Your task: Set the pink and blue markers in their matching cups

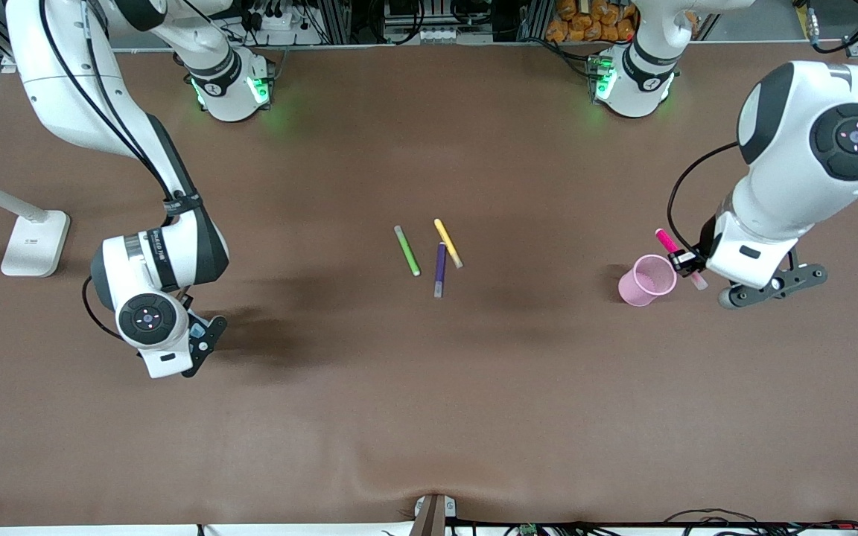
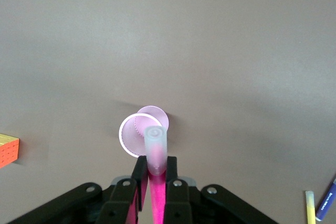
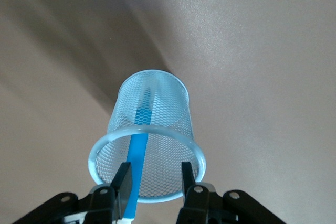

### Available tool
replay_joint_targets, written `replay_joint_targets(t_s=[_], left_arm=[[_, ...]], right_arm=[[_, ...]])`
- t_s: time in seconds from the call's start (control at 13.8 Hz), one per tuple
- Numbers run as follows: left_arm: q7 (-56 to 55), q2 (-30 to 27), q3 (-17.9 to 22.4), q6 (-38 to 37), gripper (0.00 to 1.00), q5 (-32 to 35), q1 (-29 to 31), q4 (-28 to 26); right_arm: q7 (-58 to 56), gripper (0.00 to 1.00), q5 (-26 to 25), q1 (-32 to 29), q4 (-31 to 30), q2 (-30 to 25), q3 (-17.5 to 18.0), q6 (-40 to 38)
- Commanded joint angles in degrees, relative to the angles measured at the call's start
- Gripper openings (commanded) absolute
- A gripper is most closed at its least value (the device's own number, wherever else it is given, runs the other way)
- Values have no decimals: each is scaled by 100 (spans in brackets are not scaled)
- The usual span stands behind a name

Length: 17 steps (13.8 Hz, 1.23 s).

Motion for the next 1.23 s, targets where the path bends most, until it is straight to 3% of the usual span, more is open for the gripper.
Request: replay_joint_targets(t_s=[0.0, 0.36, 0.43, 0.51, 0.58, 1.01, 1.16], left_arm=[[34, -502, -65, 296, 0, 349, 32, -640], [192, -713, -65, 673, 0, 403, 66, -1000], [270, -888, -74, 1084, 0, 403, 136, -1375], [436, -1099, -74, 1566, 0, 403, 189, -1823], [577, -1266, -74, 2058, 0, 403, 329, -2253], [711, -1259, -74, 4283, 0, 403, 436, -3688], [719, -1172, -74, 4690, 0, 403, 471, -3901]], right_arm=[[90, 46, -49, -10, -33, -73, 44, -40], [37, 46, -31, -71, -24, -274, 79, -92], [46, 48, -22, -71, -24, -397, 88, -101], [46, 66, 39, -71, -24, -573, 97, -171], [46, 100, 170, -54, -6, -748, 97, -346], [134, 100, 821, 25, 108, -1680, 97, -874], [439, 100, 1101, 69, 178, -1970, 88, -971]])
